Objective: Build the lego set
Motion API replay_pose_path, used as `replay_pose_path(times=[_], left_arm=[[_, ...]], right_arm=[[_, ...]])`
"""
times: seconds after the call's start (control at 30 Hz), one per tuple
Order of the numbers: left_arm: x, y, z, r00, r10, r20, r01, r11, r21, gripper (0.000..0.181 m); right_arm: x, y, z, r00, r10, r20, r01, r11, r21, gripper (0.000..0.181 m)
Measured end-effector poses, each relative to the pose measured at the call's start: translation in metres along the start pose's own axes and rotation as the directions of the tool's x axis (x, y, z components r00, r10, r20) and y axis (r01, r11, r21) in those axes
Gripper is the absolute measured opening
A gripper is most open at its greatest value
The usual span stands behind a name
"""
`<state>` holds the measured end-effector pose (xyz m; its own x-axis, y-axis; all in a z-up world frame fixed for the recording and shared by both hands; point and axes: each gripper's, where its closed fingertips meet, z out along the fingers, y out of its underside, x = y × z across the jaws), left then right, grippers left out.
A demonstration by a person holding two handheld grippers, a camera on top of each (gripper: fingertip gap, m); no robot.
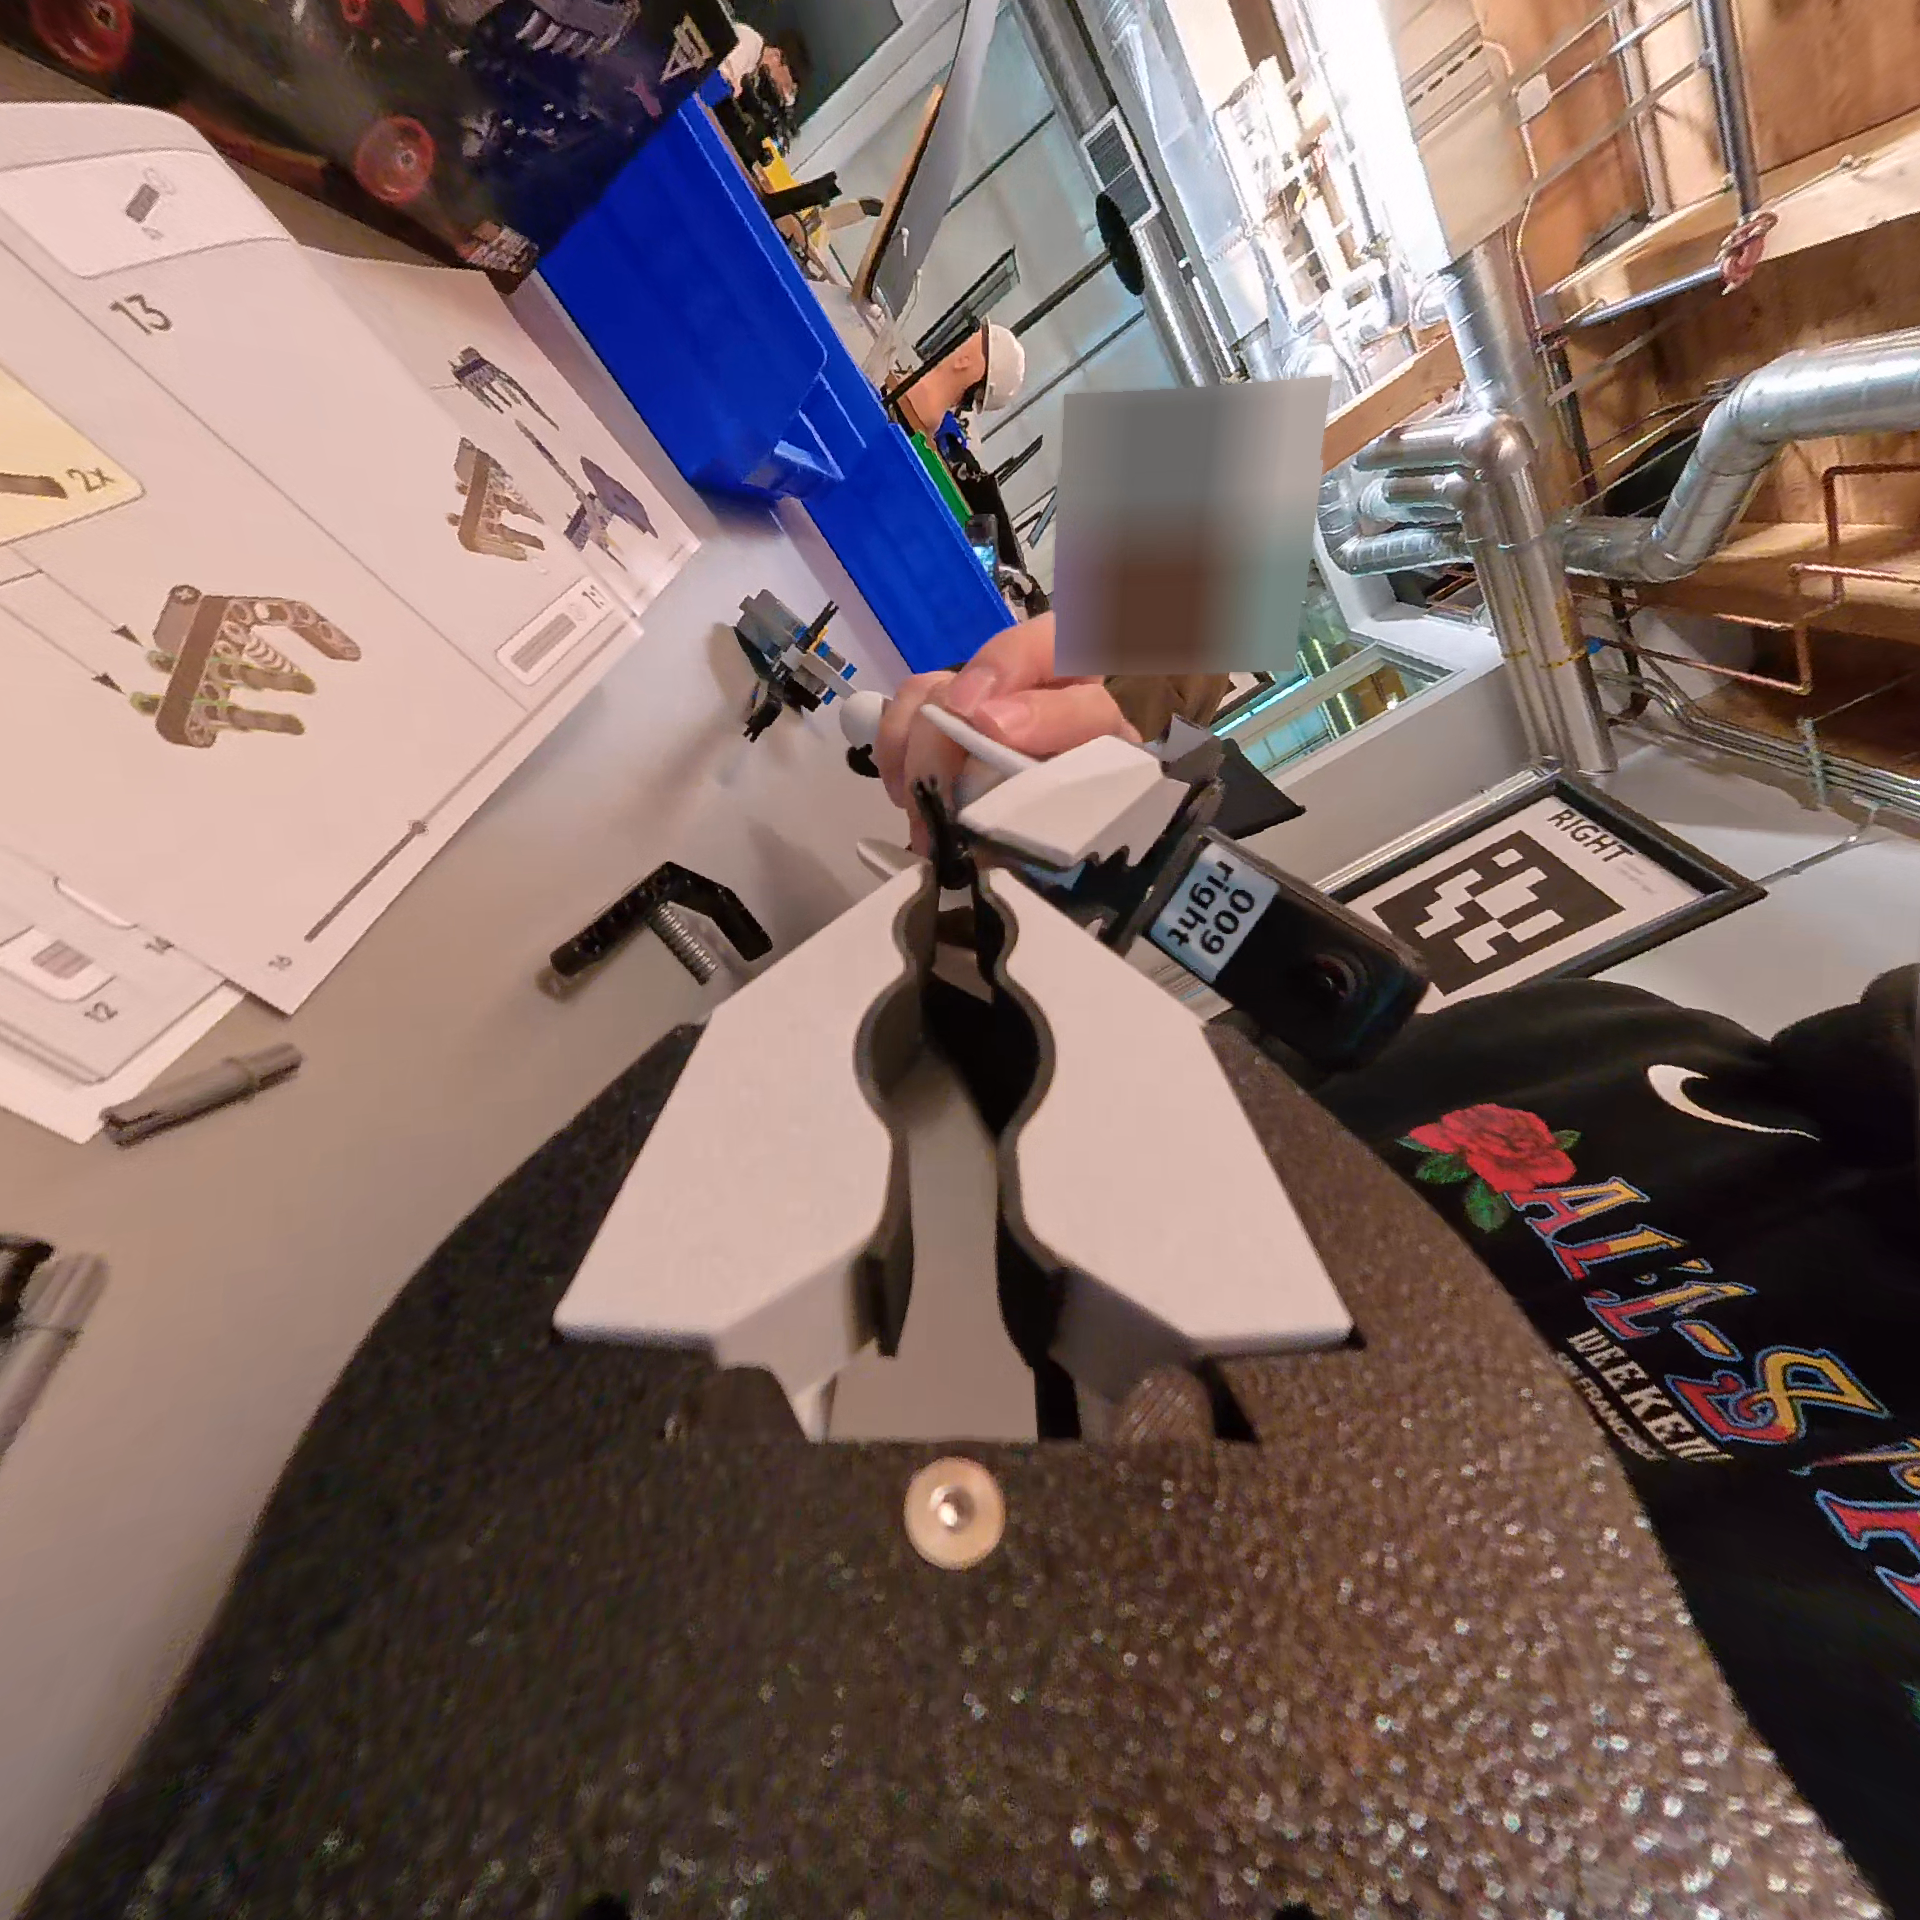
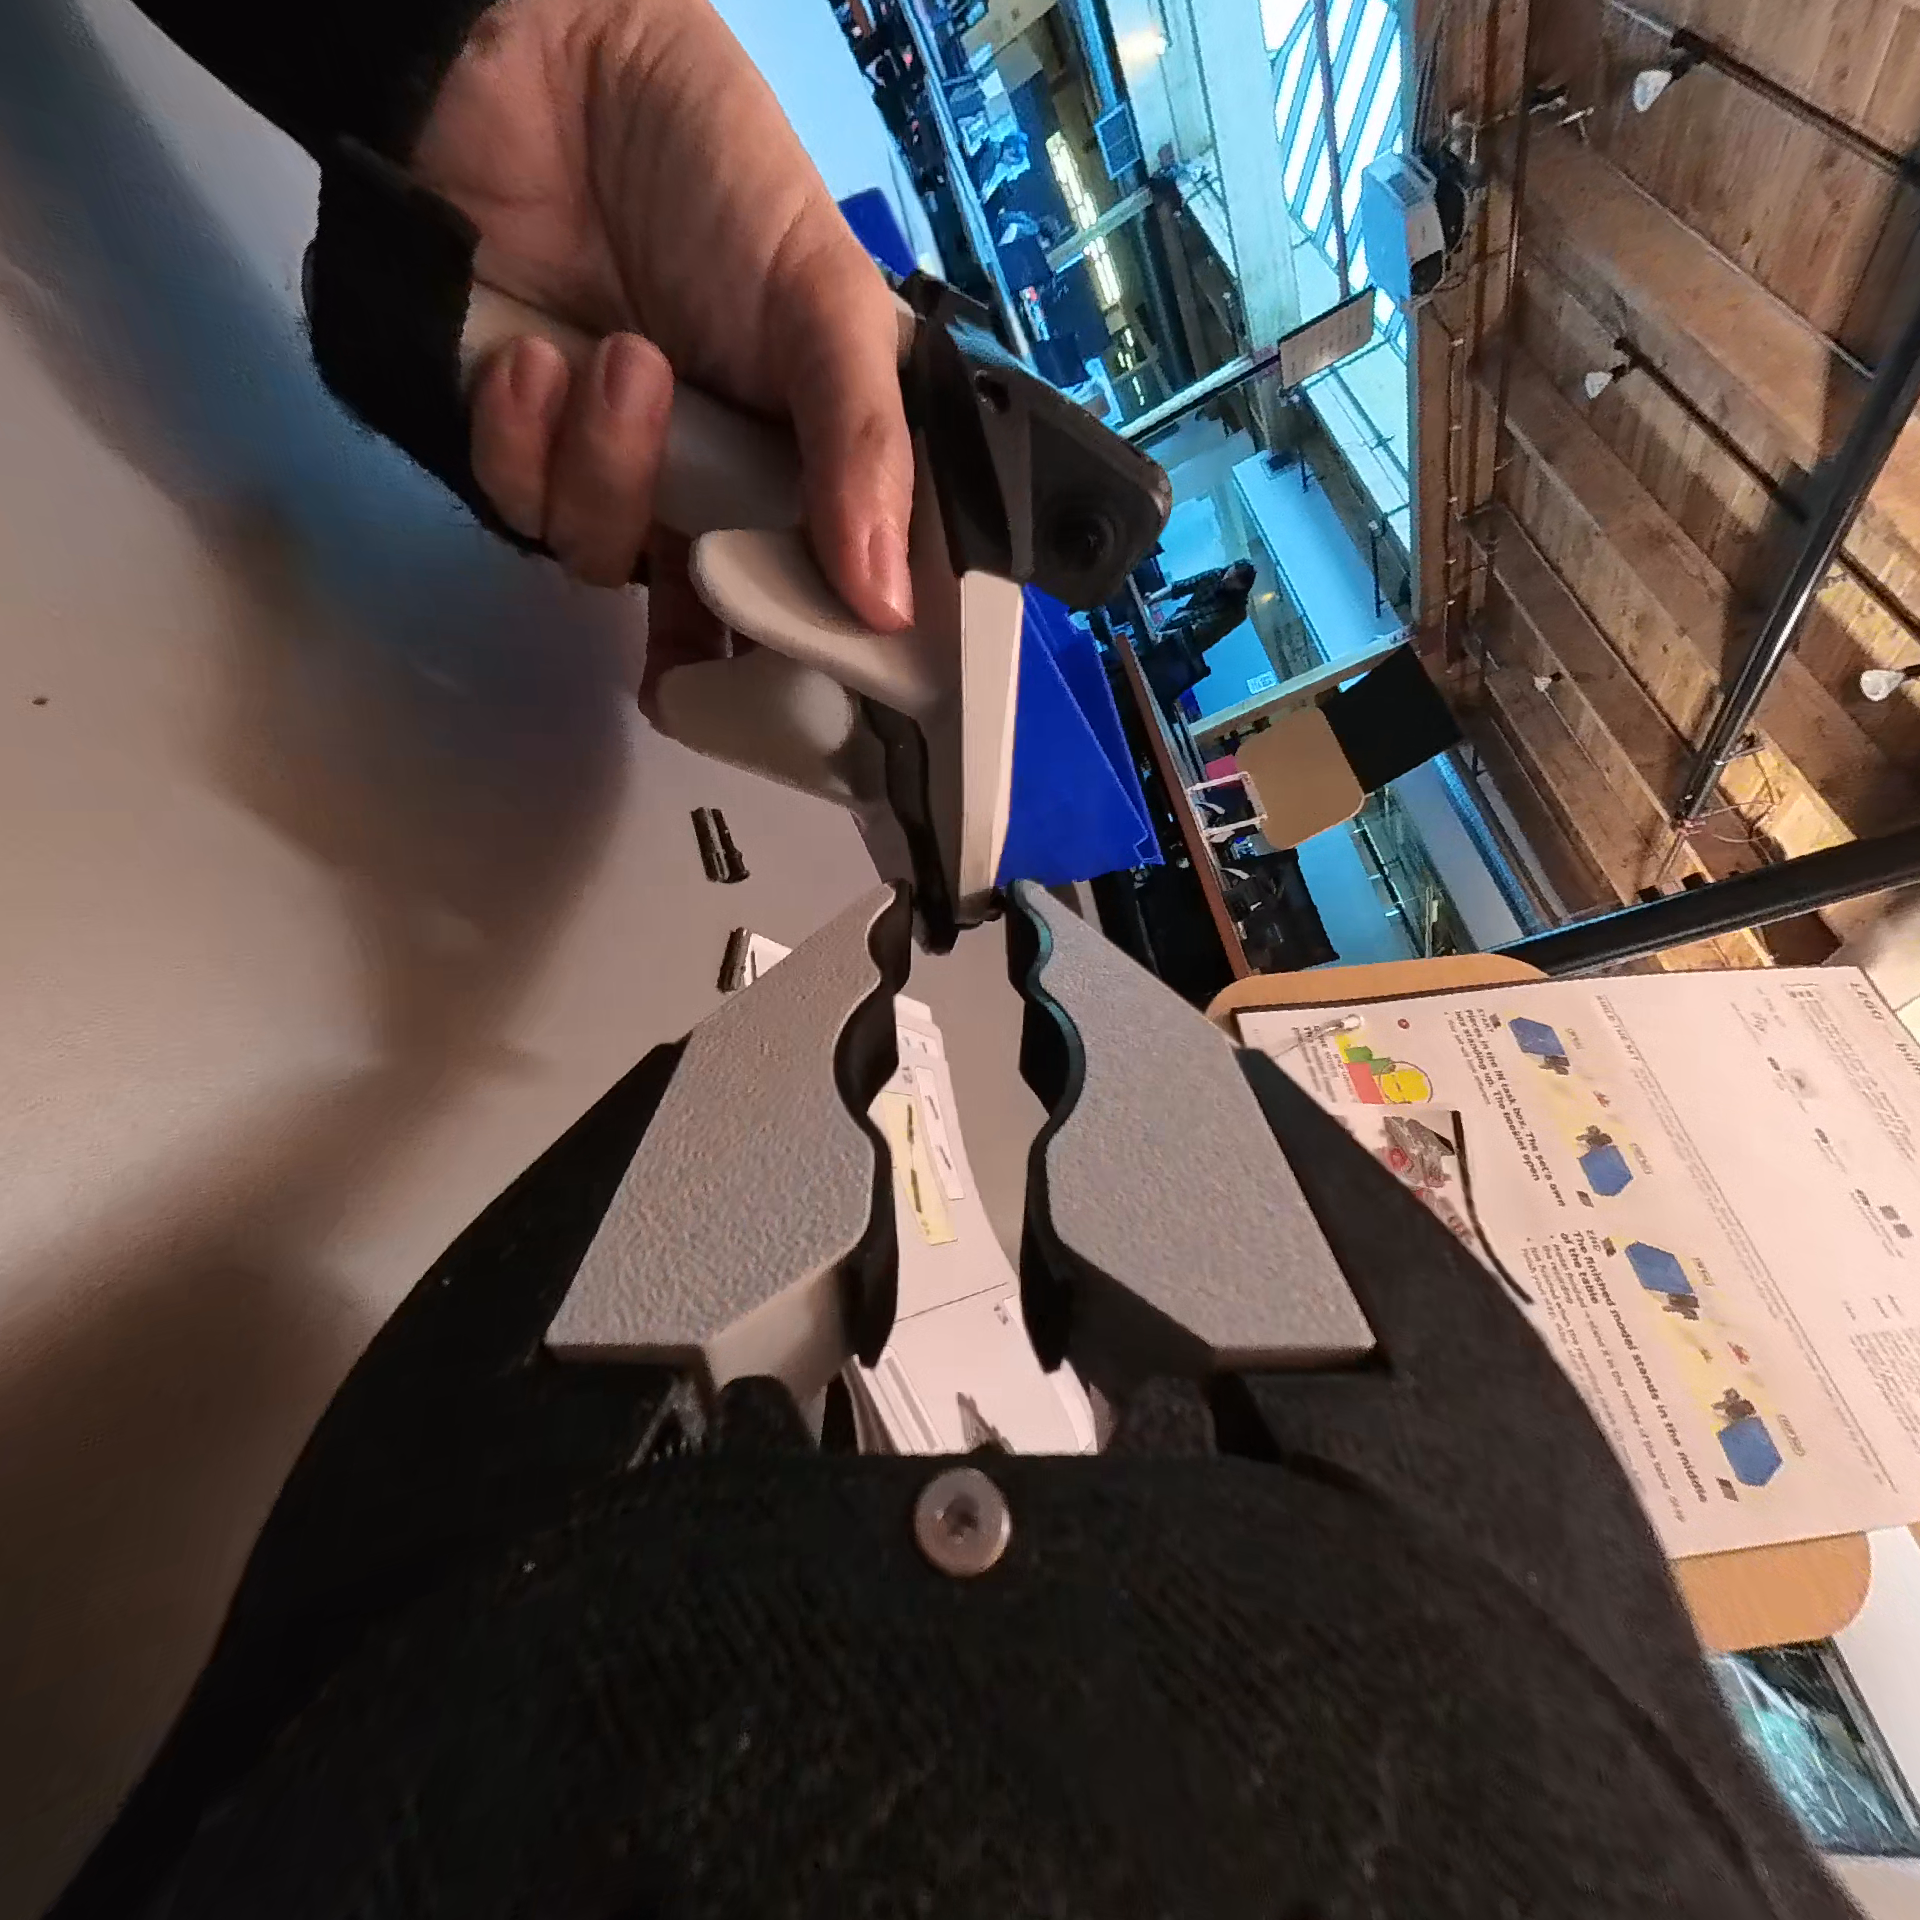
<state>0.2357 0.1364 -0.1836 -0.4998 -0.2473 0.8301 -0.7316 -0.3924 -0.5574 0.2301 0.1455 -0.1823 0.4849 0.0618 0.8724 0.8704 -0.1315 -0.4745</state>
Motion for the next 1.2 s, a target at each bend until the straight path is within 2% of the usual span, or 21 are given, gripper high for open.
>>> replay_pose_path(times=[0.33, 0.63, 0.7, 0.73, 0.8, 0.97, 1.03, 1.07, 1.2], left_arm=[[-0.007, 0.002, 0.000, 0.998, 0.057, 0.040, -0.056, 0.998, -0.014, 0.004], [-0.024, 0.007, -0.002, 0.963, 0.179, 0.202, -0.162, 0.982, -0.098, 0.004], [-0.030, 0.005, -0.004, 0.944, 0.205, 0.259, -0.183, 0.978, -0.104, 0.018], [-0.031, 0.004, -0.004, 0.937, 0.220, 0.272, -0.197, 0.974, -0.109, 0.018], [-0.026, 0.006, -0.002, 0.935, 0.251, 0.251, -0.227, 0.966, -0.122, 0.004], [-0.024, 0.008, -0.001, 0.941, 0.249, 0.229, -0.222, 0.965, -0.138, 0.005], [-0.026, 0.009, -0.004, 0.929, 0.280, 0.240, -0.245, 0.955, -0.165, 0.009], [-0.027, 0.009, -0.007, 0.917, 0.312, 0.249, -0.271, 0.945, -0.184, 0.010], [-0.034, 0.020, -0.009, 0.850, 0.457, 0.261, -0.372, 0.873, -0.316, 0.013]], right_arm=[[-0.003, 0.005, 0.003, 0.998, 0.050, 0.035, -0.049, 0.998, -0.028, 0.013], [-0.013, 0.013, 0.009, 0.996, 0.021, 0.084, -0.014, 0.997, -0.077, 0.013], [-0.014, 0.013, 0.010, 0.996, 0.023, 0.087, -0.016, 0.997, -0.077, 0.008], [-0.013, 0.012, 0.010, 0.996, 0.024, 0.085, -0.018, 0.997, -0.076, 0.008], [-0.014, 0.013, 0.011, 0.995, 0.036, 0.089, -0.029, 0.997, -0.077, 0.008], [-0.015, 0.011, 0.009, 0.988, 0.083, 0.128, -0.076, 0.996, -0.055, 0.007], [-0.017, 0.021, 0.003, 0.979, 0.102, 0.178, -0.086, 0.992, -0.093, 0.000], [-0.011, 0.031, -0.002, 0.980, 0.114, 0.161, -0.093, 0.987, -0.133, 0.000], [-0.008, 0.060, -0.026, 0.927, 0.311, 0.210, -0.257, 0.934, -0.248, 0.003]])
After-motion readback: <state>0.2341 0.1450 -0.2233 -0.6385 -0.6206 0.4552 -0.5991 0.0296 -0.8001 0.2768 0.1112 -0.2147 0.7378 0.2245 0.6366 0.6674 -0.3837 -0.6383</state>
